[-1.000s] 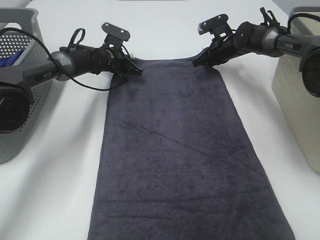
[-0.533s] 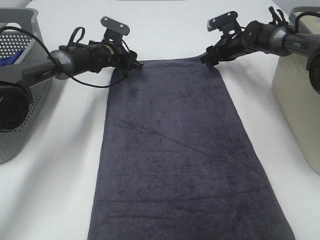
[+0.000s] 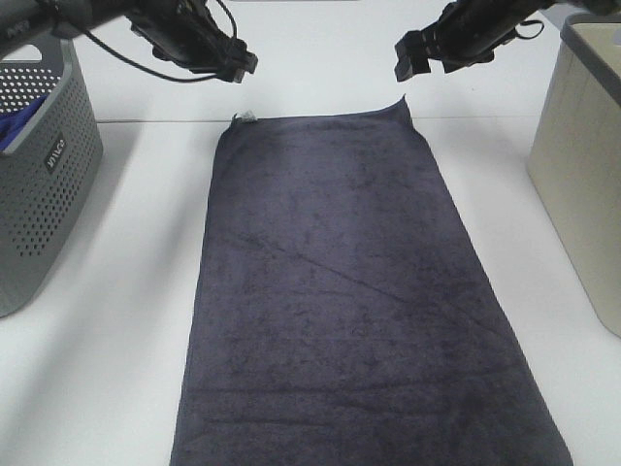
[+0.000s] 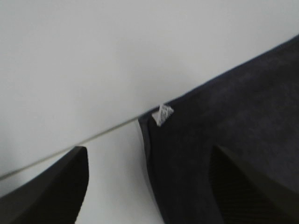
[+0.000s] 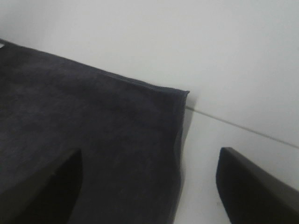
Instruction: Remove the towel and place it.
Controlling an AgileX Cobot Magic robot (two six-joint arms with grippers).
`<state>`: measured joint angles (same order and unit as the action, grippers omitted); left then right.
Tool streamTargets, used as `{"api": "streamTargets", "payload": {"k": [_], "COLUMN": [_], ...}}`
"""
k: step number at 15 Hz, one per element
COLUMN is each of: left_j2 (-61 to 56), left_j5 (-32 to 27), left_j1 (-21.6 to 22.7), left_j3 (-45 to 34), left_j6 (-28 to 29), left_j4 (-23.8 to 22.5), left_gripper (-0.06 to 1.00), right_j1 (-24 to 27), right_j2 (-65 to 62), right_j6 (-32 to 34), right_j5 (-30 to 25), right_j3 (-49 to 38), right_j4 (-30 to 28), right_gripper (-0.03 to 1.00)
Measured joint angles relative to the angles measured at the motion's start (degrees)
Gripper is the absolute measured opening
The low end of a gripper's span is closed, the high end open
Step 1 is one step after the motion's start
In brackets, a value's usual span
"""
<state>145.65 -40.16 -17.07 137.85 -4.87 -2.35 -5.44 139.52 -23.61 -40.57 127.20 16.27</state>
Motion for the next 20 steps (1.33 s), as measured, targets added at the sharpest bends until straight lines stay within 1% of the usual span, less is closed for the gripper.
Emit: {"api": "streamTargets", "payload": {"k": [1,2,3,4,6,8,9,10,11,13,15,17,19,20], "left_j2": [-2.9,-6.0,-8.8,-11.5,-16.6,-20.5,-21.9,-22.6,-22.9,-23.4,-26.2,-32.7,-41.7,-46.1], "left_j5": [-7.0,-12.7,-17.8,-20.7,-22.6,-25.6,-27.6,-28.9,-29.0,-29.2,-29.2,-29.2,-28.2,-26.4], "left_j1": [0.0,0.0,0.1,0.3,3.3,8.0,10.4,12.1,13.5,15.7,16.0,16.0,16.0,16.0], "left_j3": [0.0,0.0,0.0,0.0,0.0,0.3,0.3,0.3,0.3,-0.2,-3.7,-11.7,-23.8,-29.8], "left_j6": [1.1,1.8,2.9,4.5,6.8,7.0,7.0,6.5,6.4,6.2,6.2,6.2,6.2,6.5], "left_j4": [0.0,-0.1,-1.3,-2.6,-4.9,-5.6,-5.6,-5.6,-5.6,-5.3,-4.6,-2.3,-2.1,-2.1], "left_gripper": [0.68,0.68,0.68,0.68,0.68,0.68,0.68,0.68,0.68,0.68,0.68,0.69,0.69,0.69], "right_j1": [0.0,0.0,0.0,0.0,0.1,2.1,3.6,5.0,5.8,5.9,5.8,5.8,5.8,5.8], "right_j2": [-2.9,-5.7,-8.6,-12.0,-17.9,-22.3,-23.8,-25.0,-25.7,-27.5,-31.0,-38.7,-48.6,-54.2], "right_j6": [1.1,2.1,4.3,7.0,12.8,17.3,18.6,19.4,20.3,21.5,21.7,21.9,22.6,22.6], "right_j5": [-5.7,-11.0,-15.9,-18.9,-20.5,-22.1,-24.5,-27.4,-28.6,-29.2,-29.2,-29.1,-29.1,-29.1], "right_j3": [0.0,0.0,0.0,0.0,0.0,0.0,0.0,0.0,0.0,0.0,-1.4,-9.7,-22.7,-30.5], "right_j4": [-0.1,-0.2,-0.5,-1.4,-6.5,-8.6,-8.9,-9.5,-11.0,-14.1,-14.4,-14.6,-14.6,-14.6], "right_gripper": [0.77,0.77,0.77,0.77,0.77,0.77,0.77,0.77,0.77,0.77,0.77,0.77,0.77,0.77]}}
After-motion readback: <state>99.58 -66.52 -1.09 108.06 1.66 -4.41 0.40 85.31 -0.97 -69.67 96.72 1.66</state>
